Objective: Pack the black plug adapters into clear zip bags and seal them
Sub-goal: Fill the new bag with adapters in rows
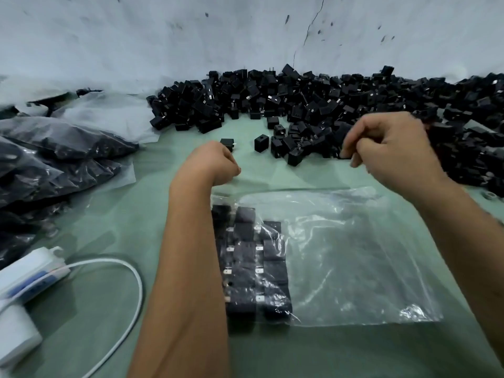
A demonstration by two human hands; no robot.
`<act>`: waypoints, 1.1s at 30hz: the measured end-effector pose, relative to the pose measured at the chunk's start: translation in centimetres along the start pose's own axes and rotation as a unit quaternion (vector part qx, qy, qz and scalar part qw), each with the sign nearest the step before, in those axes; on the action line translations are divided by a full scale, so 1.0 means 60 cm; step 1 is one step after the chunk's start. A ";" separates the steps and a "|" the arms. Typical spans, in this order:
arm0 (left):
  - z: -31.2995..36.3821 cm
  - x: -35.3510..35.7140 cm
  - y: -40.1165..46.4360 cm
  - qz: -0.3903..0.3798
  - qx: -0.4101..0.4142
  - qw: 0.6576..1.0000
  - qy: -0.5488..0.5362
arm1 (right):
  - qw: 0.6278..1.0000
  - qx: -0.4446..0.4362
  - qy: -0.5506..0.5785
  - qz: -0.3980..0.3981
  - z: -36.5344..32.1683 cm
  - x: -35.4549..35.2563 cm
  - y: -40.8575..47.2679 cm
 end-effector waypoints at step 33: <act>0.152 0.085 -0.051 -0.139 0.269 0.950 -0.074 | 0.958 0.180 0.206 0.084 0.143 -0.004 -0.066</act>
Point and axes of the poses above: each hand's wrist, its own y-axis towards the middle knuckle, its own x-axis out of the palm, z = x × y, the point moved 2 cm from there along y, towards the middle knuckle, and after that the axes turned 2 degrees about z, right-handed, at the moved point
